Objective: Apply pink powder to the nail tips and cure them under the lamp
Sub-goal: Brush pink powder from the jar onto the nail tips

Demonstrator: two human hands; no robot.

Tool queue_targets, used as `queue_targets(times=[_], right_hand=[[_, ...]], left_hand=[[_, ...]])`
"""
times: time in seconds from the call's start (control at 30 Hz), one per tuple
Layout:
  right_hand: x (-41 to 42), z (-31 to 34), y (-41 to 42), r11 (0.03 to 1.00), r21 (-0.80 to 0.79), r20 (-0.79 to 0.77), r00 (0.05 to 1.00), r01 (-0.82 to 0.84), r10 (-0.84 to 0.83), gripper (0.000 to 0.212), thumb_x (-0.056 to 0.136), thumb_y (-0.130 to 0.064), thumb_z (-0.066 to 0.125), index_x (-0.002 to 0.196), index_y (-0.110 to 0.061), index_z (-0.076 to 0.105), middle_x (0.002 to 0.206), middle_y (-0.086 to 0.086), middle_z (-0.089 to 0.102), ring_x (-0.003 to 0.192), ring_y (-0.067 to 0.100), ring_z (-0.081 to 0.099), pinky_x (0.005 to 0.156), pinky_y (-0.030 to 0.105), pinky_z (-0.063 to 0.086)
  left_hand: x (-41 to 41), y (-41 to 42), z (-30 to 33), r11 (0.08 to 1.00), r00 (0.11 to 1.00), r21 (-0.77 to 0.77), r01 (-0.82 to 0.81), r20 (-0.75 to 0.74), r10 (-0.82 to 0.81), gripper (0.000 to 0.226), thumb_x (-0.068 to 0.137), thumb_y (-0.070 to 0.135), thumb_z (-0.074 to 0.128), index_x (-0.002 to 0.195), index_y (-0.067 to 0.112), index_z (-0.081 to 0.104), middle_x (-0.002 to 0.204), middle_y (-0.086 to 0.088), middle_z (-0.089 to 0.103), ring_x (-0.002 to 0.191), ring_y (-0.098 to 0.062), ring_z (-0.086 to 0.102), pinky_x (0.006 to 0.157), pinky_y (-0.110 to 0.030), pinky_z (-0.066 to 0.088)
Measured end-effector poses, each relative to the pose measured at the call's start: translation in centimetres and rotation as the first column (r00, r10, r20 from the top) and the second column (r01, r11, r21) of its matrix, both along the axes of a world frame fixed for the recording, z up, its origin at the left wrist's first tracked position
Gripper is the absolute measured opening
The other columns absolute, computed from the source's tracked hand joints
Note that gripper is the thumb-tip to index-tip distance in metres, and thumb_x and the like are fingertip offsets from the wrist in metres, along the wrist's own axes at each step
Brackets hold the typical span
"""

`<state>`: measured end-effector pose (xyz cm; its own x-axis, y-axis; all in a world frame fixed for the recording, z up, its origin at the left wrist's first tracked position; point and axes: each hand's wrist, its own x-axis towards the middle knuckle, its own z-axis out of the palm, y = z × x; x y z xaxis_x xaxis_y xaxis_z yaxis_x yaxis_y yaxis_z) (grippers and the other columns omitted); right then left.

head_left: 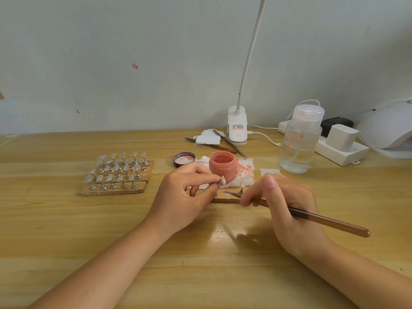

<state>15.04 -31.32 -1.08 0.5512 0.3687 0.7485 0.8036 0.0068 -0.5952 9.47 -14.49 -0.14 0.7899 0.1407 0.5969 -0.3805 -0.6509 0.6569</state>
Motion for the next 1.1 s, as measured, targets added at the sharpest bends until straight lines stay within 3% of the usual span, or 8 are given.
queue_targets(times=[0.1, 0.27, 0.4, 0.5, 0.63, 0.8, 0.9, 1.1], right_hand=[[0.04, 0.08, 0.12, 0.999, -0.033, 0.033, 0.999, 0.038, -0.036, 0.057, 0.095, -0.049, 0.029, 0.074, -0.014, 0.069, 0.069, -0.010, 0.062, 0.069, 0.008, 0.059, 0.062, 0.027, 0.046], [-0.03, 0.08, 0.07, 1.000, 0.000, 0.047, 0.999, 0.018, -0.018, 0.061, 0.096, -0.047, 0.028, 0.067, -0.012, 0.068, 0.064, -0.009, 0.063, 0.064, 0.005, 0.059, 0.058, 0.031, 0.047], [0.02, 0.20, 0.18, 0.998, -0.048, 0.051, 0.998, 0.050, -0.048, 0.057, 0.095, -0.050, 0.028, 0.072, -0.017, 0.068, 0.069, -0.021, 0.058, 0.068, 0.000, 0.056, 0.063, 0.020, 0.041], [-0.01, -0.02, -0.11, 1.000, -0.029, -0.015, 1.000, -0.003, 0.003, 0.063, 0.094, -0.052, 0.028, 0.062, -0.015, 0.068, 0.060, -0.011, 0.062, 0.062, 0.003, 0.058, 0.061, 0.023, 0.044], [-0.04, 0.23, -0.29, 0.999, 0.032, -0.061, 0.998, -0.022, 0.024, 0.048, 0.094, -0.040, 0.036, 0.068, -0.011, 0.065, 0.066, -0.003, 0.065, 0.066, 0.010, 0.060, 0.062, 0.027, 0.047], [-0.25, 0.42, 0.06, 0.999, 0.014, -0.018, 0.999, 0.040, -0.040, 0.037, 0.091, -0.033, 0.038, 0.076, -0.017, 0.067, 0.073, -0.017, 0.061, 0.071, 0.005, 0.059, 0.064, 0.019, 0.045], [-0.35, 0.52, 0.25, 0.998, -0.030, 0.043, 0.998, 0.054, -0.053, 0.029, 0.092, -0.037, 0.039, 0.082, -0.027, 0.065, 0.078, -0.023, 0.060, 0.075, 0.001, 0.059, 0.066, 0.017, 0.044], [-0.22, 0.13, 0.12, 0.998, -0.060, 0.078, 0.997, 0.024, -0.020, 0.058, 0.097, -0.047, 0.027, 0.071, -0.015, 0.069, 0.069, -0.022, 0.057, 0.068, -0.004, 0.055, 0.065, 0.016, 0.039]], left_hand=[[0.06, -0.02, 0.00, 1.000, 1.000, 0.009, 0.001, 0.013, -0.001, 0.024, 0.074, -0.002, 0.071, 0.084, 0.021, 0.071, 0.075, 0.005, 0.061, 0.053, -0.020, 0.039, 0.055, -0.020, 0.038], [0.13, 0.02, 0.04, 1.000, 1.000, 0.007, 0.001, 0.029, -0.001, 0.029, 0.074, -0.003, 0.070, 0.084, 0.024, 0.070, 0.076, 0.005, 0.061, 0.053, -0.021, 0.039, 0.054, -0.020, 0.037], [0.18, 0.06, 0.00, 1.000, 0.998, 0.022, 0.002, 0.058, -0.003, 0.029, 0.074, -0.002, 0.070, 0.087, 0.024, 0.069, 0.077, 0.007, 0.061, 0.053, -0.020, 0.039, 0.054, -0.009, 0.032], [0.19, 0.12, -0.01, 1.000, 0.998, 0.003, -0.002, 0.056, 0.001, 0.036, 0.072, -0.005, 0.071, 0.084, 0.029, 0.068, 0.078, 0.006, 0.061, 0.053, -0.017, 0.039, 0.057, -0.007, 0.032], [0.35, 0.19, -0.07, 0.996, 0.998, -0.077, -0.037, 0.050, 0.041, 0.022, 0.071, -0.001, 0.073, 0.075, 0.021, 0.071, 0.084, 0.006, 0.061, 0.053, -0.007, 0.041, 0.057, -0.007, 0.034], [0.38, 0.15, -0.16, 0.994, 0.998, -0.106, -0.008, 0.054, 0.014, 0.008, 0.072, 0.004, 0.072, 0.069, 0.011, 0.070, 0.078, 0.005, 0.067, 0.056, -0.012, 0.048, 0.055, -0.008, 0.035], [0.43, 0.08, -0.13, 0.995, 0.997, -0.102, 0.007, 0.080, 0.002, 0.008, 0.072, 0.012, 0.071, 0.069, 0.019, 0.068, 0.074, 0.007, 0.065, 0.054, -0.009, 0.045, 0.052, -0.009, 0.033], [0.58, 0.14, -0.24, 0.994, 0.996, -0.107, -0.014, 0.088, 0.024, 0.030, 0.070, 0.002, 0.074, 0.069, 0.030, 0.065, 0.072, 0.007, 0.062, 0.051, -0.010, 0.040, 0.051, -0.016, 0.032]])
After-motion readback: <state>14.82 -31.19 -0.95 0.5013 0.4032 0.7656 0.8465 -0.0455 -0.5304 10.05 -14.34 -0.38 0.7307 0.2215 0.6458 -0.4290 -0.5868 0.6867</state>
